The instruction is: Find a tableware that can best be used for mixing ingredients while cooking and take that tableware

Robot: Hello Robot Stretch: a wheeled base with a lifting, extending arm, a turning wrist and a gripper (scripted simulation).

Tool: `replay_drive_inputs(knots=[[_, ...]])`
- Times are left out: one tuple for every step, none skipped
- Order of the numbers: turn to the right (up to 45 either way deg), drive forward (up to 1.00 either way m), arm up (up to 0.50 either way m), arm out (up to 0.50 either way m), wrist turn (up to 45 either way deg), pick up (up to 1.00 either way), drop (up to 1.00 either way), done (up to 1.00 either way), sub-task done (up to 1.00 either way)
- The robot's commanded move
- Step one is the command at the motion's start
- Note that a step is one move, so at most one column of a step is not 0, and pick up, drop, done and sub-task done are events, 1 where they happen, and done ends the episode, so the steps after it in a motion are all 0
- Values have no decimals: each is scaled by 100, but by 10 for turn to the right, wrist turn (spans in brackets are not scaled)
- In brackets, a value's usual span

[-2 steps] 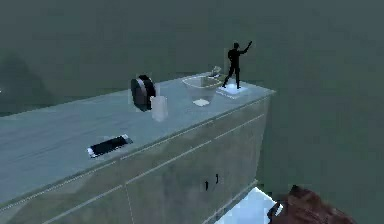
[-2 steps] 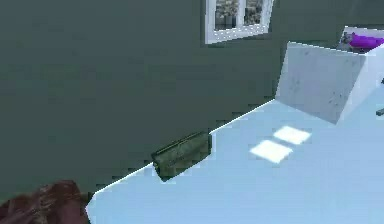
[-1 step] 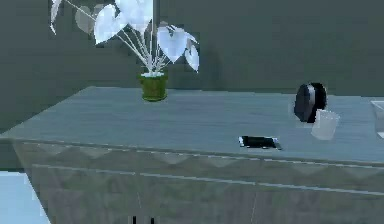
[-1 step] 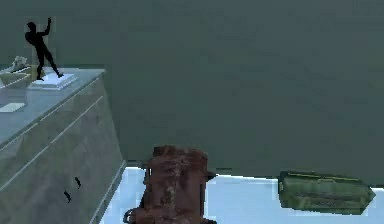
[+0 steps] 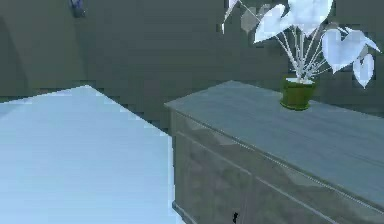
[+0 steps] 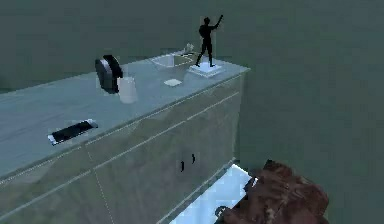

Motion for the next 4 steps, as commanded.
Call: replay_drive_inputs(knots=[[450, 0, 0, 0, 0, 0, 0, 0, 0], [300, 0, 0, 0, 0, 0, 0, 0, 0], [0, 45, 0, 0, 0, 0, 0, 0, 0], [-450, 0, 0, 0, 0, 0, 0, 0, 0]])
